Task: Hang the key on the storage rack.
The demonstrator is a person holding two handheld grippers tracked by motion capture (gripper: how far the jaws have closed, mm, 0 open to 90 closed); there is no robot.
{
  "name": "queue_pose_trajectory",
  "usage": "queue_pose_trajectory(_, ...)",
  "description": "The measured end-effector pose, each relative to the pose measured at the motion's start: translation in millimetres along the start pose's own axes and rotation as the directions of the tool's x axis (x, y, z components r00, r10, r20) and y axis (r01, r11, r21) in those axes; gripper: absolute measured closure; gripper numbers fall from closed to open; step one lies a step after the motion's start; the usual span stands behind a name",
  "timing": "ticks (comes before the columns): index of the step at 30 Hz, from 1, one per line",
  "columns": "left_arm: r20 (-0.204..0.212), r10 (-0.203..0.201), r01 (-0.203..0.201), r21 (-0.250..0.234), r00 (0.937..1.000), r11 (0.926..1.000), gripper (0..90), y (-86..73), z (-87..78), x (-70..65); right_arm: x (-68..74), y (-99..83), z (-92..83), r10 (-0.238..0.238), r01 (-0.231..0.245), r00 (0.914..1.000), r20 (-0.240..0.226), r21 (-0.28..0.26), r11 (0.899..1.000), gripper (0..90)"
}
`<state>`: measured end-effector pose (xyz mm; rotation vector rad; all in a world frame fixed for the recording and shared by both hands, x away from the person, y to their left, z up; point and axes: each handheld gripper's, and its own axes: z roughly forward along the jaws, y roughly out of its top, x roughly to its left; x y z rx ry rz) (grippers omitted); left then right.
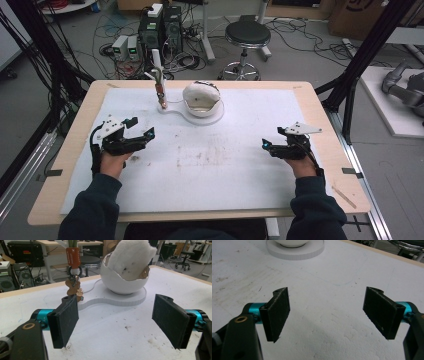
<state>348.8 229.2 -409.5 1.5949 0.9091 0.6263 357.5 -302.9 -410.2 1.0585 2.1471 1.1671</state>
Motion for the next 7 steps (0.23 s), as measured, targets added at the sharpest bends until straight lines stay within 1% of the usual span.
queue_pose_trajectory(7,-0.014,-0.014,0.014,0.008,0.9998,0.9999,21.1,-1.2,1.1,3.5,-2.4,-1.2,0.2,0.007,-0.007,1.0000,0.002,-0.002,1.000,21.9)
